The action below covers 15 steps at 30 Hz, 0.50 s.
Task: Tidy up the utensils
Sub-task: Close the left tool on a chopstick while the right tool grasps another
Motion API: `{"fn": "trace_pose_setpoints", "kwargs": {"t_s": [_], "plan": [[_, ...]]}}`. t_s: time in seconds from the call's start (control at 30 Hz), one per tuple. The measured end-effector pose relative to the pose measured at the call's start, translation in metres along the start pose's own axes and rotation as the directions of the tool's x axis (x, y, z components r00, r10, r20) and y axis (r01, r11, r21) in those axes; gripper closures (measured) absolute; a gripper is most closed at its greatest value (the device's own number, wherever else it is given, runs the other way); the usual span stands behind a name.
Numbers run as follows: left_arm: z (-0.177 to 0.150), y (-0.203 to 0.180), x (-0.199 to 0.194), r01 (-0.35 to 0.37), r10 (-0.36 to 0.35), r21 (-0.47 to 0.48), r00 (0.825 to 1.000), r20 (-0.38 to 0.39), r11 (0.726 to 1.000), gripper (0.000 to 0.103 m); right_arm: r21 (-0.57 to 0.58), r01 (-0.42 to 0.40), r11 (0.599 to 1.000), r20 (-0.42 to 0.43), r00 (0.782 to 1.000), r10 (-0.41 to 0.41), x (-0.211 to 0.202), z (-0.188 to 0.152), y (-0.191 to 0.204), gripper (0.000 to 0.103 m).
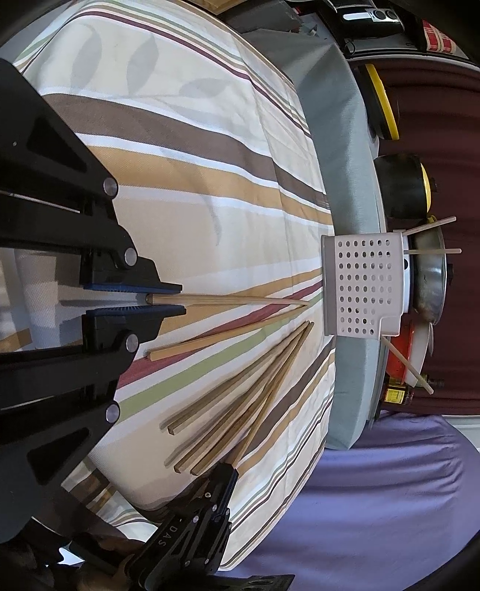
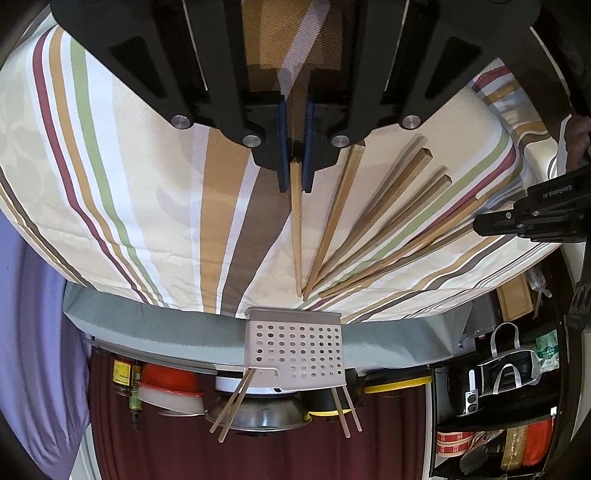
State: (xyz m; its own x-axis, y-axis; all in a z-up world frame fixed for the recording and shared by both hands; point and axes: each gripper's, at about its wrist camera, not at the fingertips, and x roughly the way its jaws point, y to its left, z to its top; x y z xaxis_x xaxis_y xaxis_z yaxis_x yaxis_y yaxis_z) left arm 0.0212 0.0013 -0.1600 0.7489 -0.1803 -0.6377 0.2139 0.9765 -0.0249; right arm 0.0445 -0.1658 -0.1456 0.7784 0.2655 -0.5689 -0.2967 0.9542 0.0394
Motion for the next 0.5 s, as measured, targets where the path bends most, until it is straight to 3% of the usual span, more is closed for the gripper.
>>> {"fn": "trace_pose_setpoints", "kwargs": {"t_s": [0.5], "plan": [[0.001, -0.0002, -0.0018, -0.005, 0.005, 0.005, 1.0, 0.008, 1.0, 0.096, -0.039, 0.013, 0.999, 0.006, 1.0, -0.012, -0.001, 0.0023, 0.0051, 0.097]]}}
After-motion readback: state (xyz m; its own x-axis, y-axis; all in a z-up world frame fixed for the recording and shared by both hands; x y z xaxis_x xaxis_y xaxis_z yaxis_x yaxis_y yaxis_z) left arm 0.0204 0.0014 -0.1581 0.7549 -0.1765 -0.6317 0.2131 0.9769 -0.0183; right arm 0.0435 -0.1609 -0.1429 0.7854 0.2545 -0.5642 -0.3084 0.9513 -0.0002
